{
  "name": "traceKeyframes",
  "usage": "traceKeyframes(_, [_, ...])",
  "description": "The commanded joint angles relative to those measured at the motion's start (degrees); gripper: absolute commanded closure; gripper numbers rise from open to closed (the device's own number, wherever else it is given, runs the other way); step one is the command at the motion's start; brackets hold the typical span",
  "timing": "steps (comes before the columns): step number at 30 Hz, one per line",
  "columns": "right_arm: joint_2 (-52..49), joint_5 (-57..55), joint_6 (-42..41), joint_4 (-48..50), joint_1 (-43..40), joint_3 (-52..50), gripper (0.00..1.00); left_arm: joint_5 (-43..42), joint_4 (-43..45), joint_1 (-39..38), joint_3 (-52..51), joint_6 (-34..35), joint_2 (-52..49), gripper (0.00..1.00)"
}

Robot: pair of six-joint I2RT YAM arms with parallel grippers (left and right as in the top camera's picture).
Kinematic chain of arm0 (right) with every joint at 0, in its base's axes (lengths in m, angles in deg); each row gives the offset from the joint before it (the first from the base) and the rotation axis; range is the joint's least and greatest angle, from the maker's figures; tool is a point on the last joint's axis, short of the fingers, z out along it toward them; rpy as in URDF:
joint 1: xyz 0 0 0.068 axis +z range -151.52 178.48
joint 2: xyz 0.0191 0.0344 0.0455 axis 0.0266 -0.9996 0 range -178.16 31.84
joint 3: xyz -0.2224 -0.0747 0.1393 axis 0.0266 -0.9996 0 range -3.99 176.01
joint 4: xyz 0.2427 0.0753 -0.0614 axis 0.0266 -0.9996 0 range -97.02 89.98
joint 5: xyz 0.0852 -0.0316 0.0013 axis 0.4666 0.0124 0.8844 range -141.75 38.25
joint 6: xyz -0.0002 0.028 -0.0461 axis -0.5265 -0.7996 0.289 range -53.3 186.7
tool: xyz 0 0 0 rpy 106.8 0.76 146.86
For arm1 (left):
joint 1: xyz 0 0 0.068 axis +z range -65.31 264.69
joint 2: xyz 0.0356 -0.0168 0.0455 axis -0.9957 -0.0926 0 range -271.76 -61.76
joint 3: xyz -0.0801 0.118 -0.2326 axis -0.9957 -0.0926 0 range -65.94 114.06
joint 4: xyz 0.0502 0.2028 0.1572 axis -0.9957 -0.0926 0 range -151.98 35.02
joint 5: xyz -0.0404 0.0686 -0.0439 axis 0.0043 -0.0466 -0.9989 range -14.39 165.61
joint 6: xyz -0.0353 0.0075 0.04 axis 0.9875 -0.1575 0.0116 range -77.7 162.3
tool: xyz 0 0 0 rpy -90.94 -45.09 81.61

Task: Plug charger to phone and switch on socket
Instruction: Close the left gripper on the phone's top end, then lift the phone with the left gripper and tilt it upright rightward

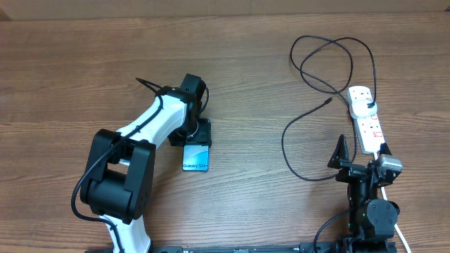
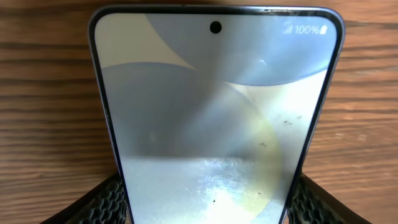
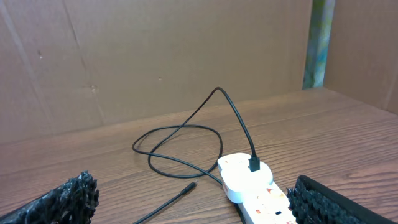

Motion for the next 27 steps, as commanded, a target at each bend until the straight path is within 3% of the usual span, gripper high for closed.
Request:
traceKeyframes(1, [0.7, -0.3, -0.2, 0.4, -0.2, -0.6, 0.0, -8.8, 0.4, -0.4, -0.5, -2.4, -3.7, 0.59])
traceKeyframes(16, [0.7, -0.3, -0.2, 0.4, -0.2, -0.6, 0.0, -20.5, 0.5, -0.4, 0.5, -4.7, -3.6, 0.6])
traceKeyframes(27, [0.7, -0.3, -0.2, 0.4, -0.2, -0.6, 0.0, -35.9, 3.5, -0.4, 0.7, -4.7, -3.6, 0.62])
